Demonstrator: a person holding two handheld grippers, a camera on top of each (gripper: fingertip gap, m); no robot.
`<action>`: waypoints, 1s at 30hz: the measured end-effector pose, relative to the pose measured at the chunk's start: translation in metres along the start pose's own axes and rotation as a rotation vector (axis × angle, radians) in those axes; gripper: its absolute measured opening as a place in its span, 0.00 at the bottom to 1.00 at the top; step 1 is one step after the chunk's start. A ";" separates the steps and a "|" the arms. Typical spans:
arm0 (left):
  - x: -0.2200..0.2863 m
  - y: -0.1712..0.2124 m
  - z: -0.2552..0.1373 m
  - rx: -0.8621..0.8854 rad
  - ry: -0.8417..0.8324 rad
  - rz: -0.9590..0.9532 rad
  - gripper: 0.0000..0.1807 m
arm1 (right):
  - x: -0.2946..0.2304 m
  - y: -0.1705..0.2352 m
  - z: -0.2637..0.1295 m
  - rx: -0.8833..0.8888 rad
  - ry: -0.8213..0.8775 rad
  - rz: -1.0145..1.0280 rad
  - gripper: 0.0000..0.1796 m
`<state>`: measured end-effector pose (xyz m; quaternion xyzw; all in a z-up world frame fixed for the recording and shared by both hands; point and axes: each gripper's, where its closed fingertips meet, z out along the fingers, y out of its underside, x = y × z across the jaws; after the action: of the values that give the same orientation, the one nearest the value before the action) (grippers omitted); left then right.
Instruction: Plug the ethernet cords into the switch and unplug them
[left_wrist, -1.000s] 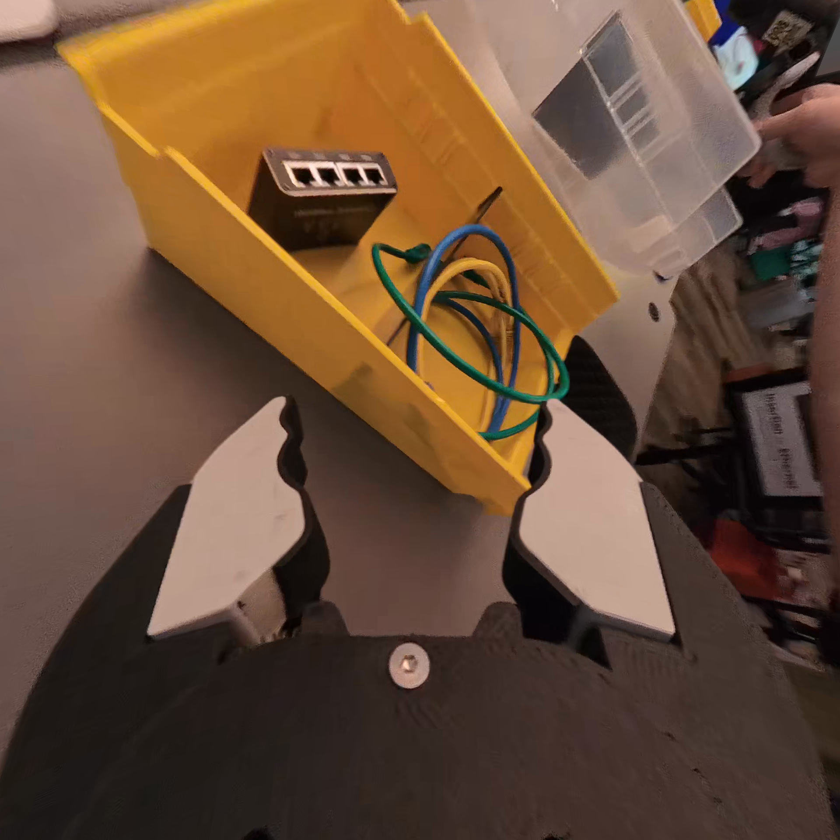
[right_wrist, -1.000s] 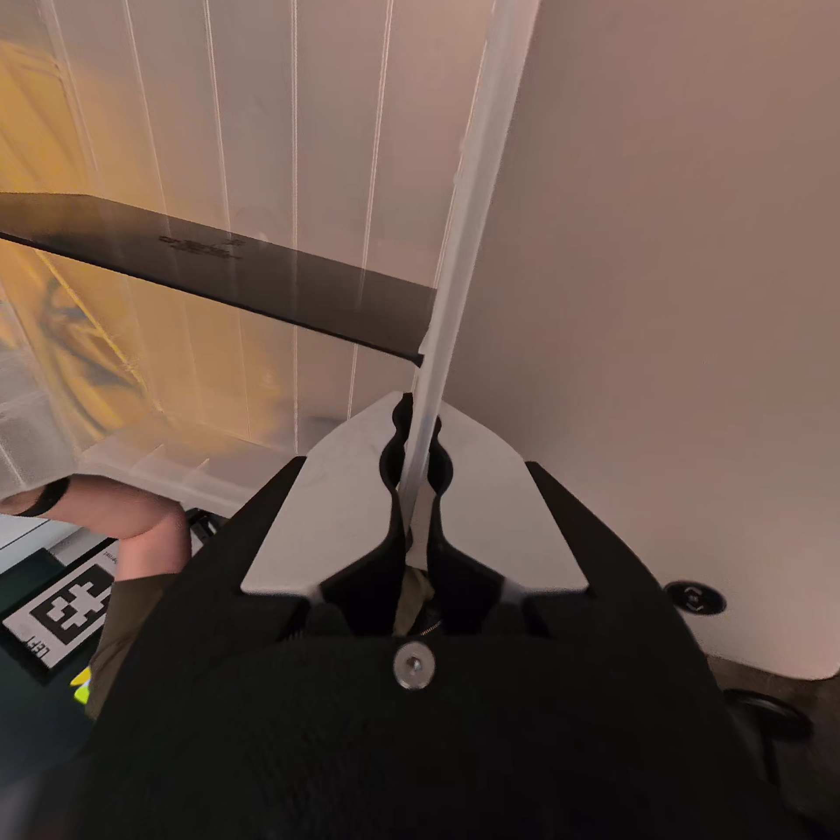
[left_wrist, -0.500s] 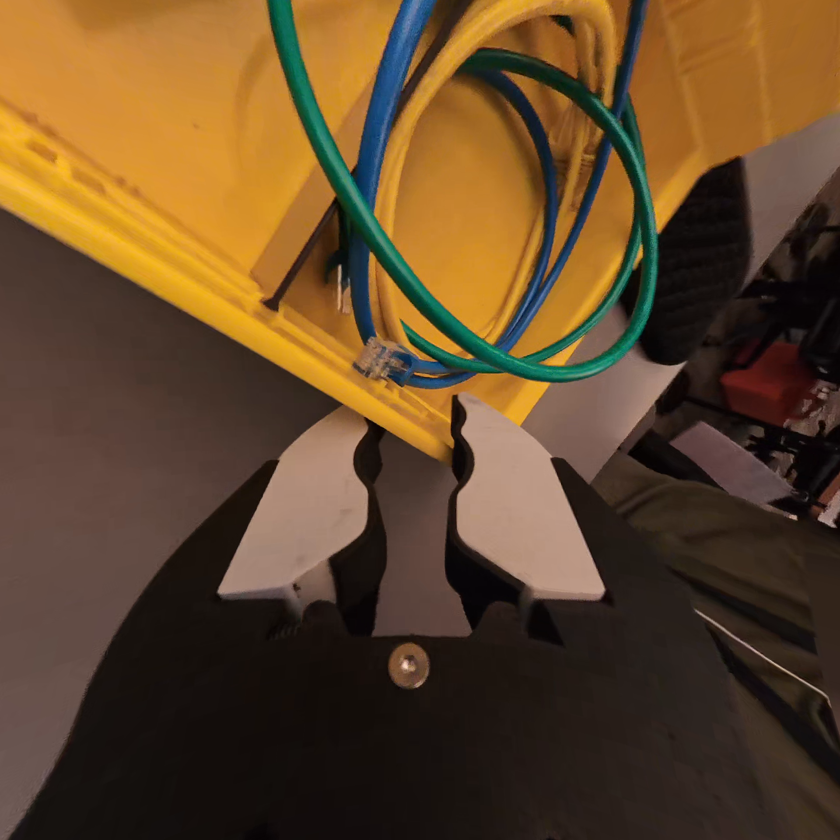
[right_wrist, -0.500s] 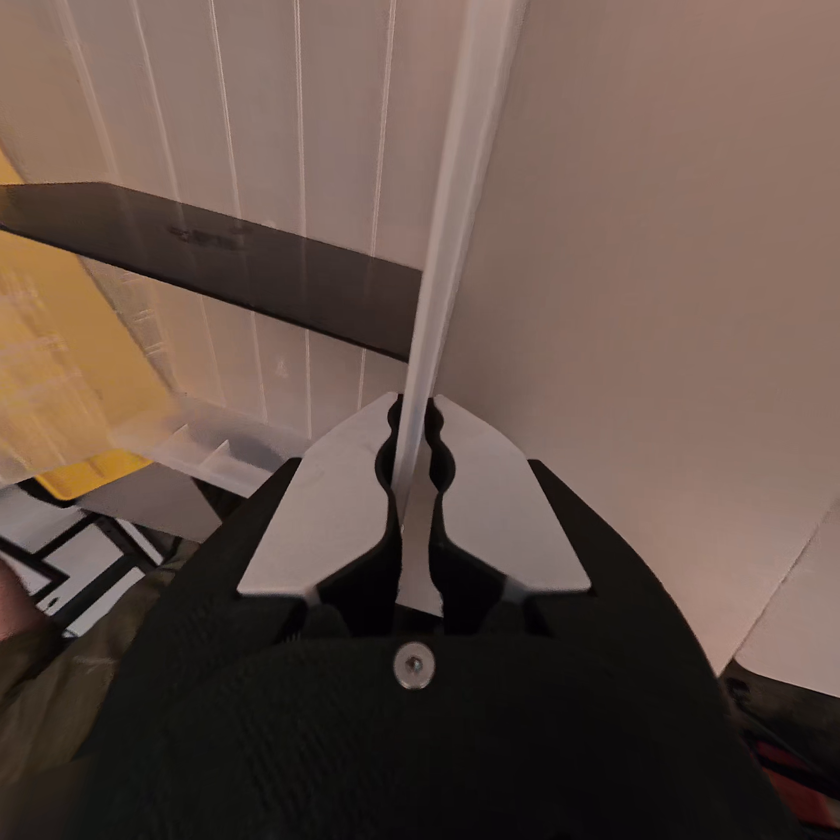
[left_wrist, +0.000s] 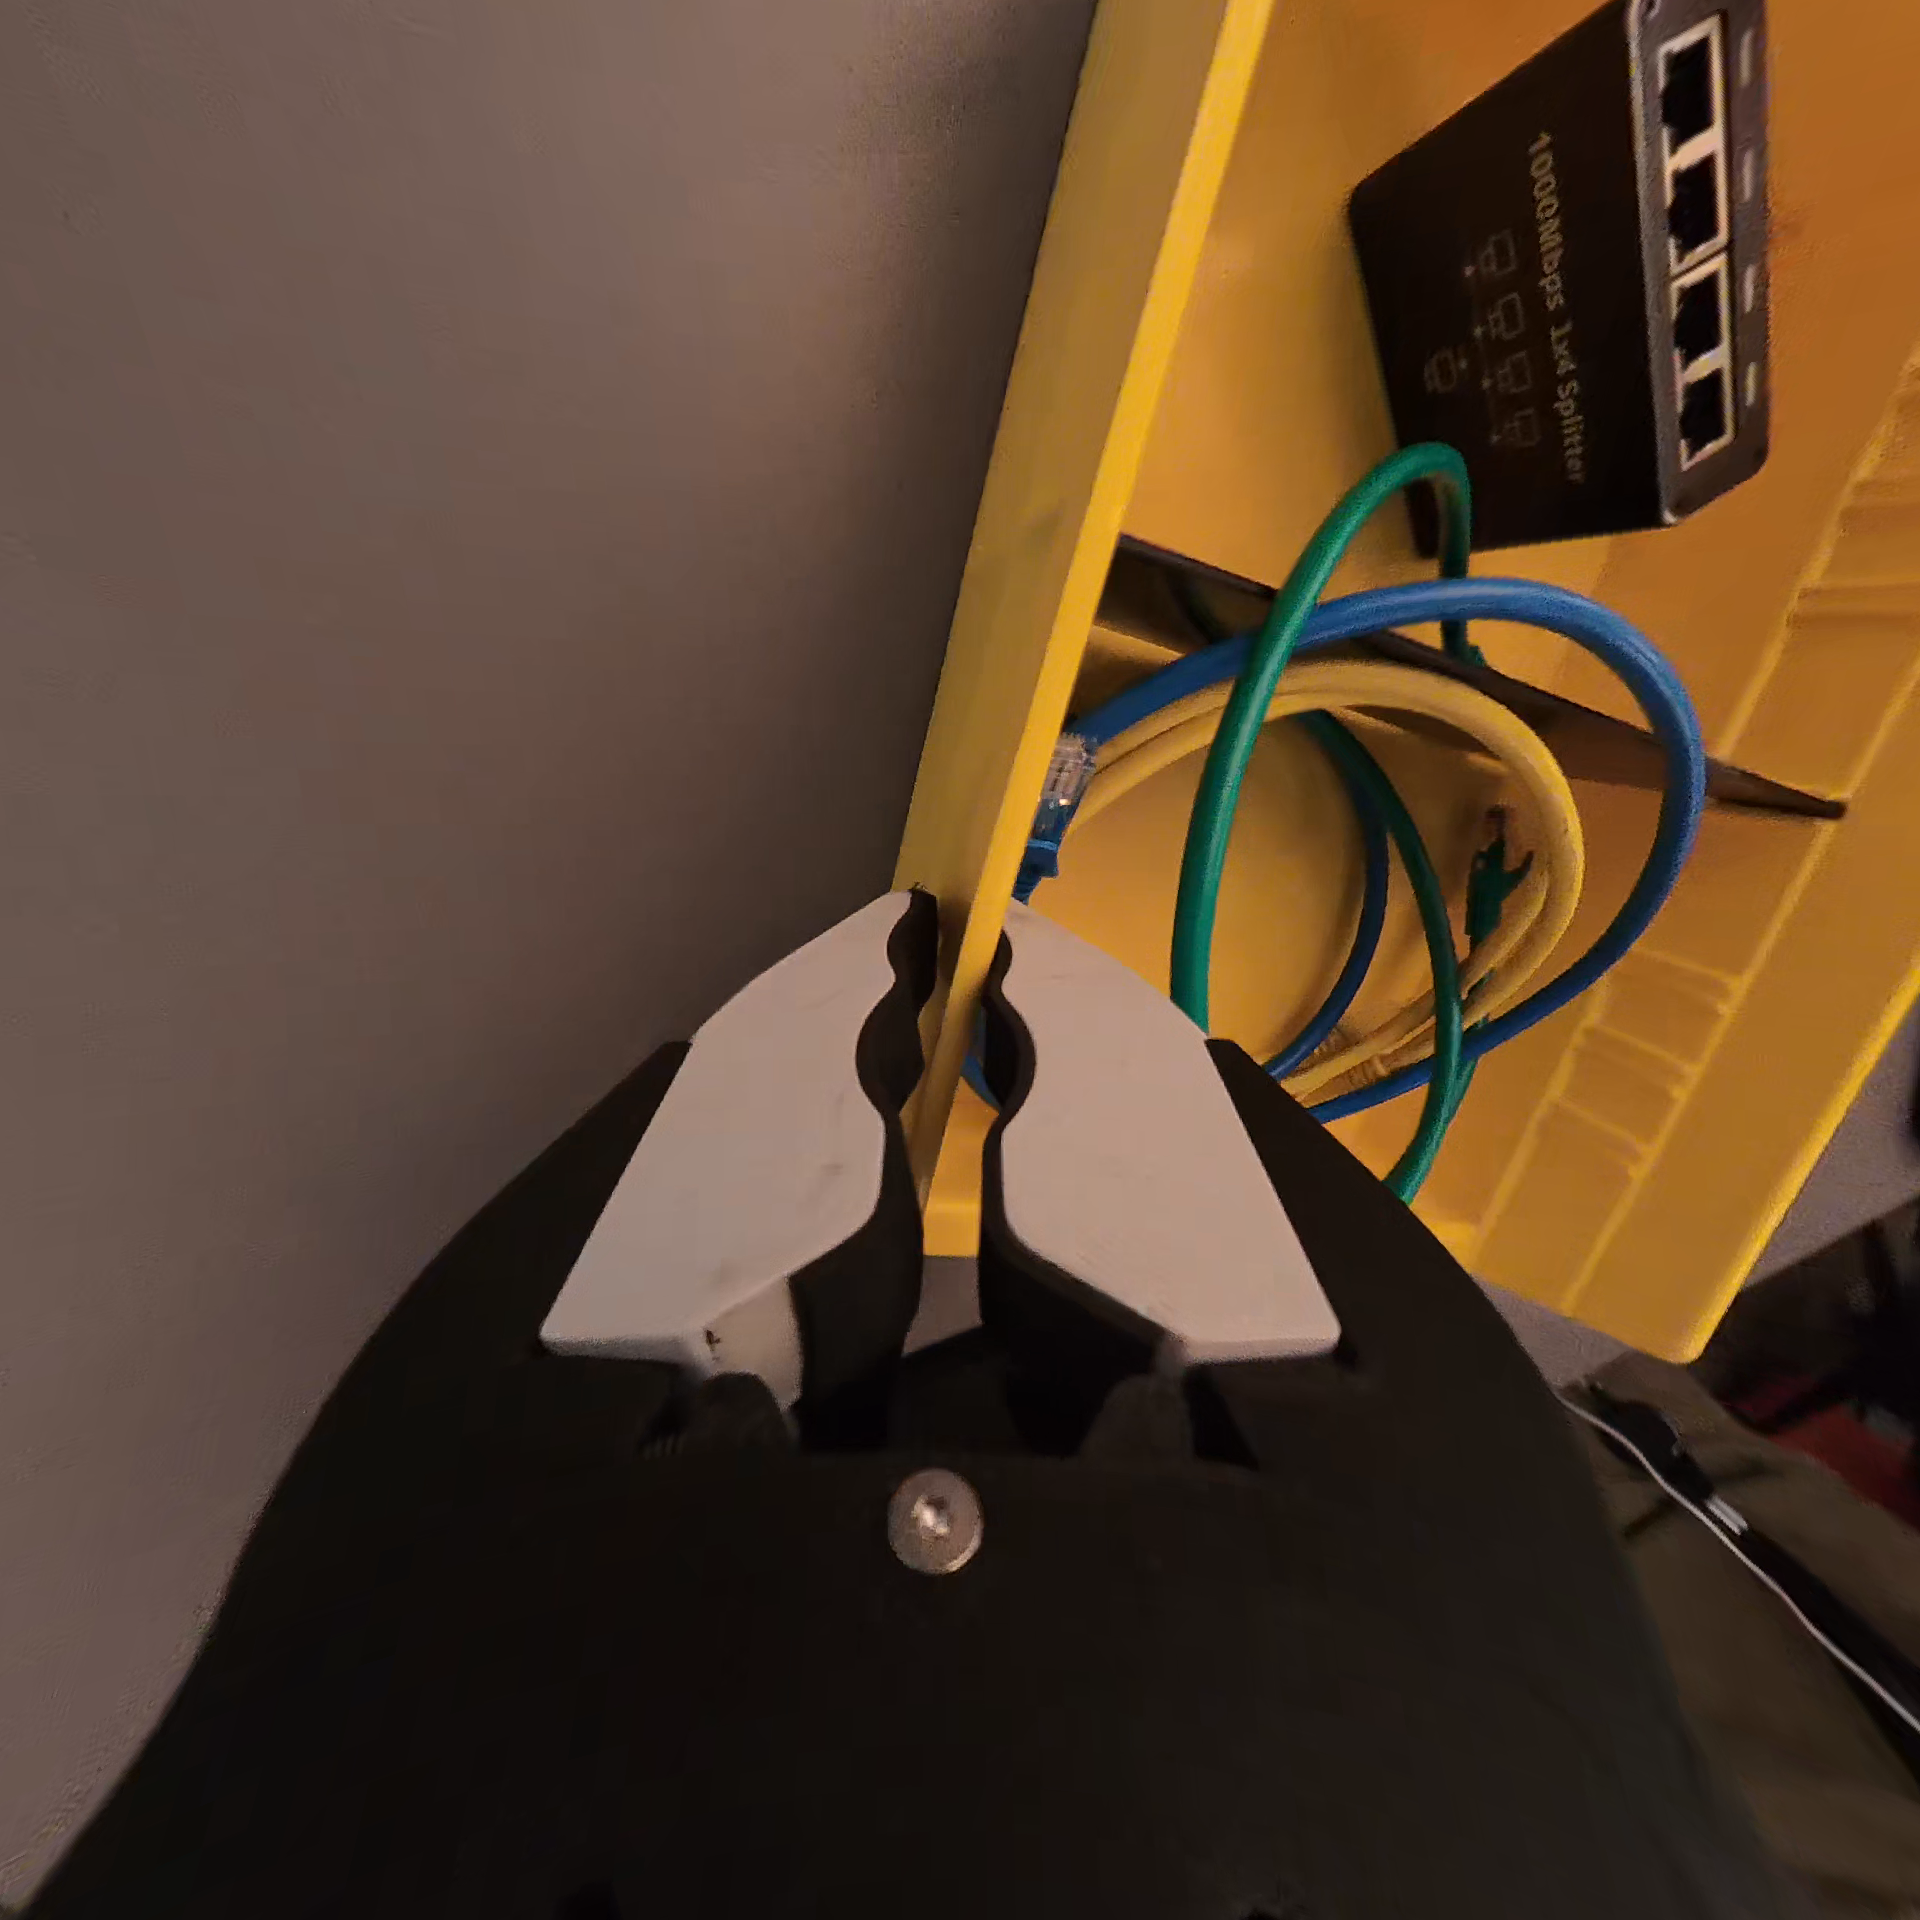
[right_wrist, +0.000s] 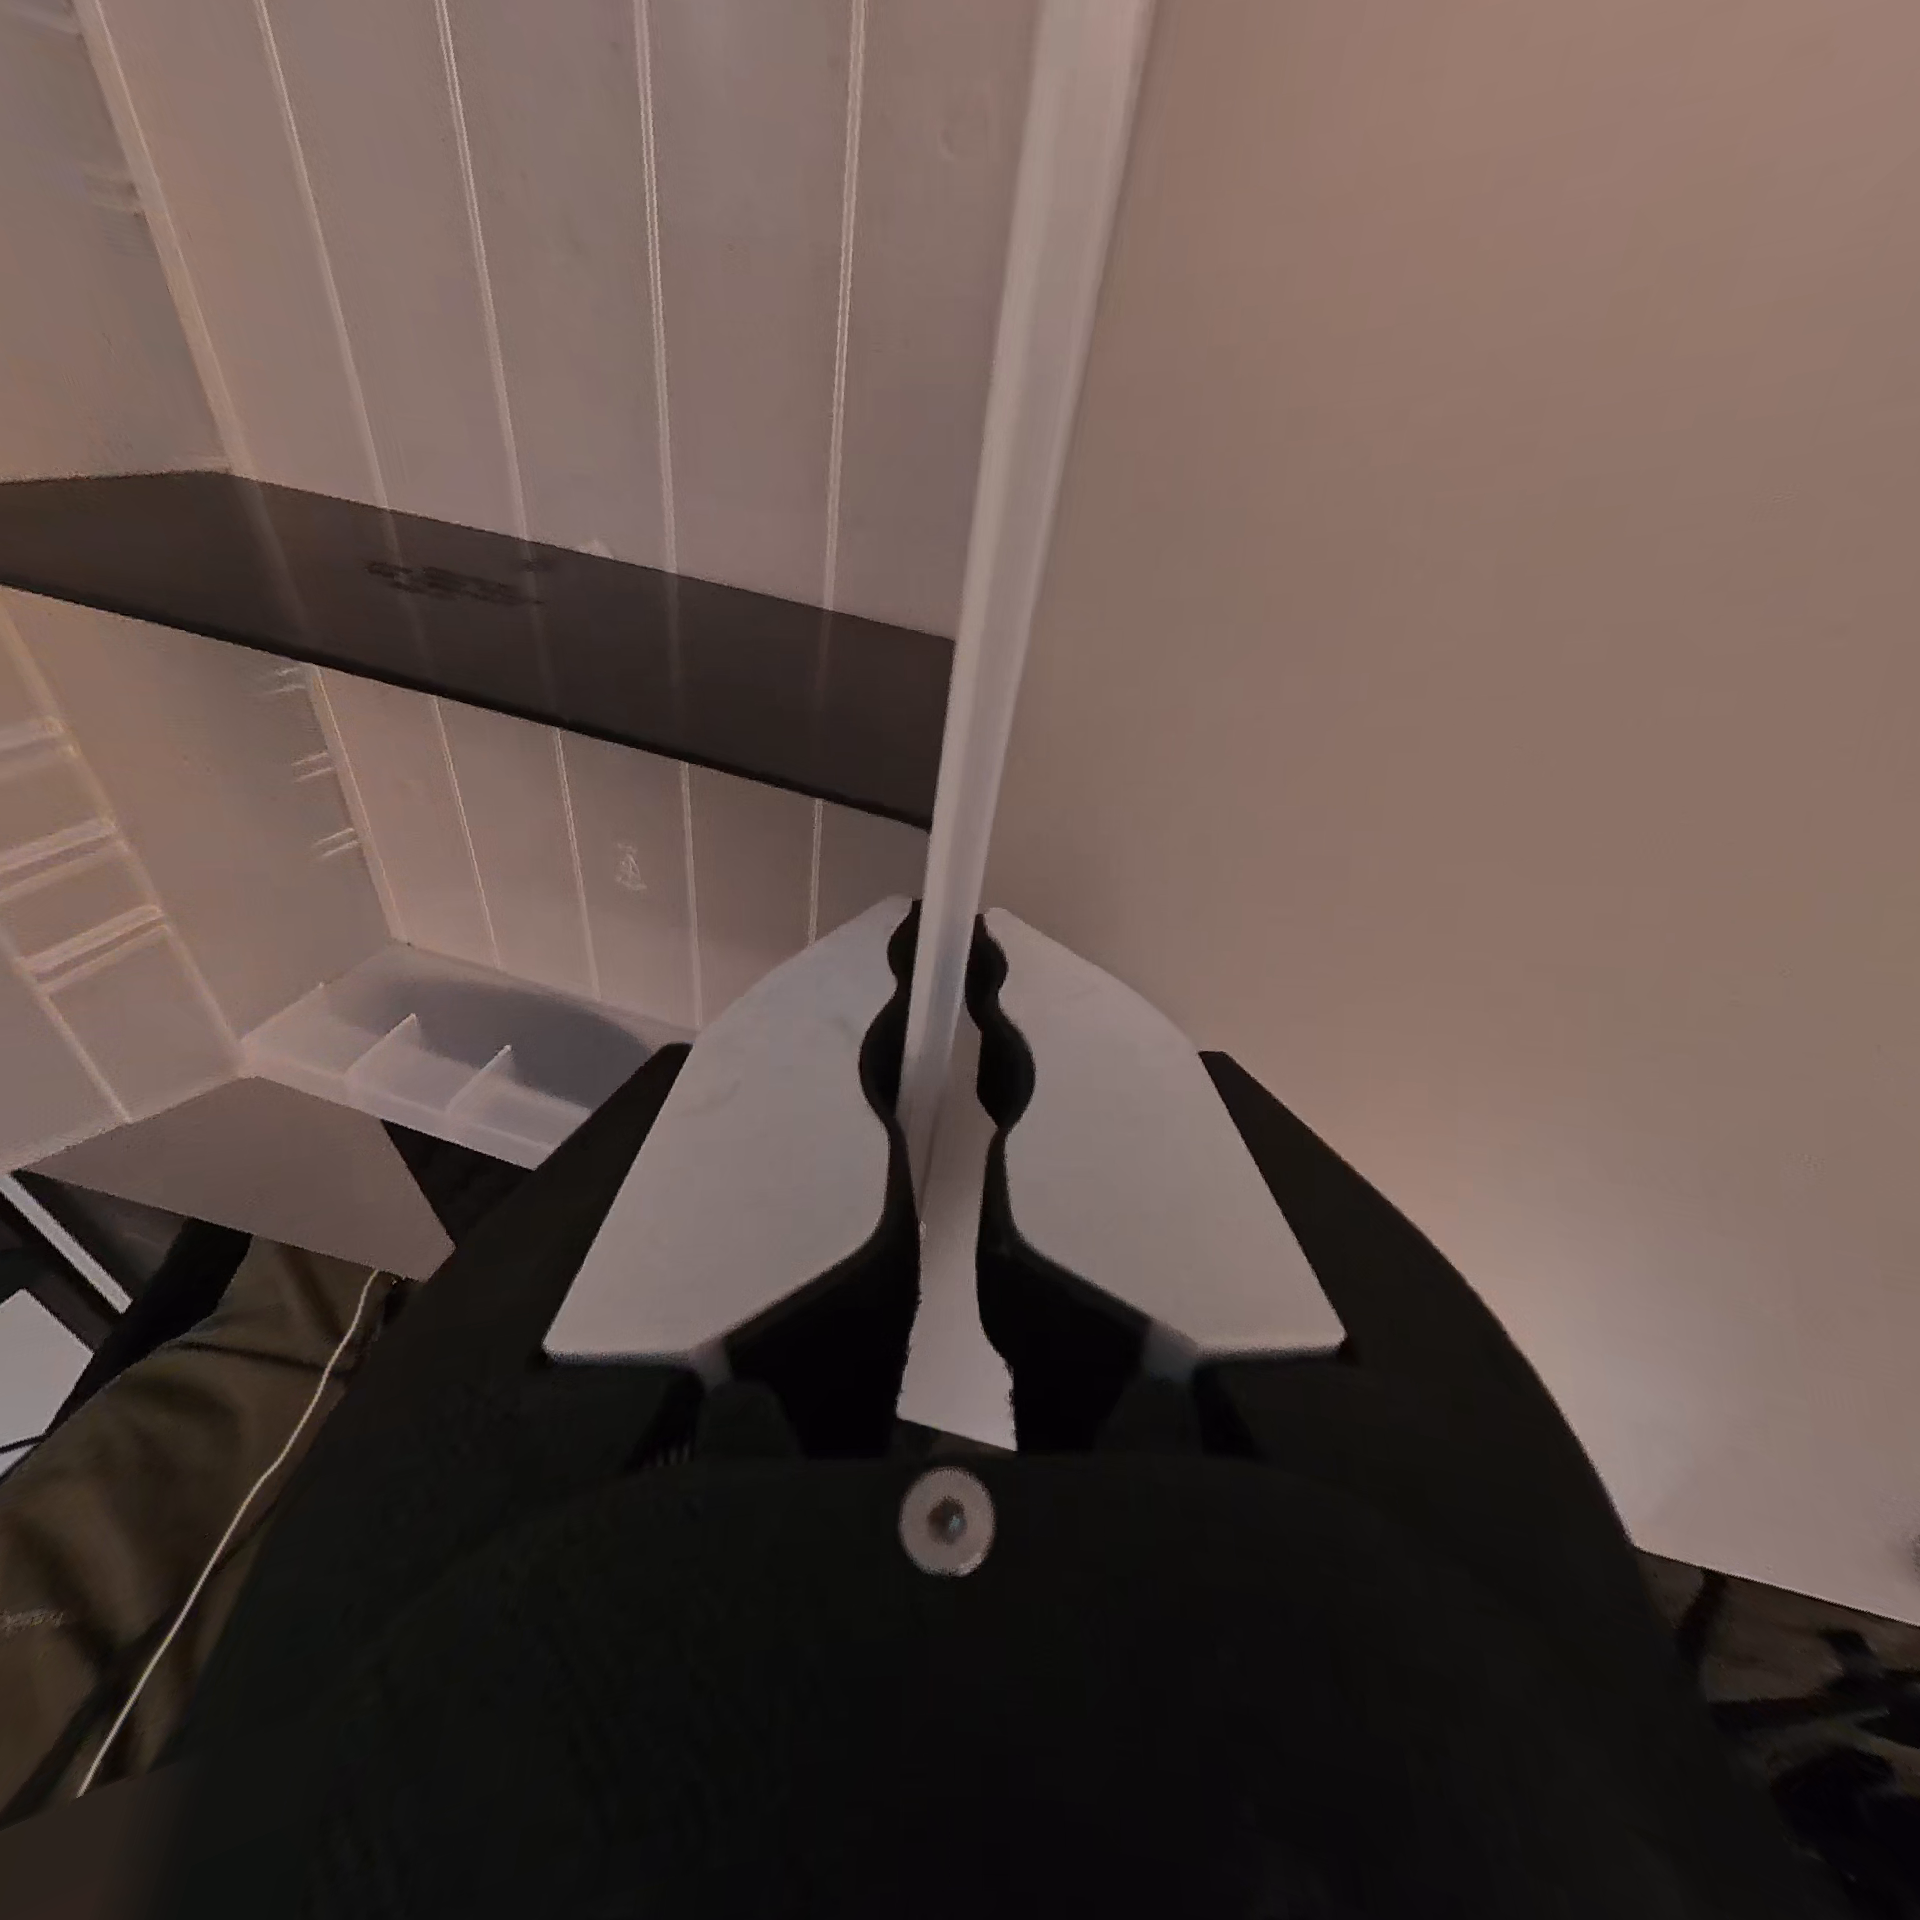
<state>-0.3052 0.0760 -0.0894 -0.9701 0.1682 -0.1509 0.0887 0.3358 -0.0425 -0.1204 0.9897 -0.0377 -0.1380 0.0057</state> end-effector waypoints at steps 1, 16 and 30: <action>-0.018 0.007 -0.007 0.022 -0.022 -0.037 0.03 | -0.003 -0.003 0.001 0.001 0.005 -0.010 0.04; -0.122 0.074 -0.054 0.103 -0.074 -0.196 0.03 | -0.010 -0.023 0.003 0.073 0.042 0.036 0.03; -0.141 0.081 -0.062 0.191 -0.080 -0.226 0.03 | -0.003 -0.032 0.001 0.096 0.051 0.038 0.03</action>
<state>-0.4761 0.0436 -0.0861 -0.9752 0.0390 -0.1366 0.1695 0.3348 -0.0101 -0.1212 0.9911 -0.0626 -0.1108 -0.0381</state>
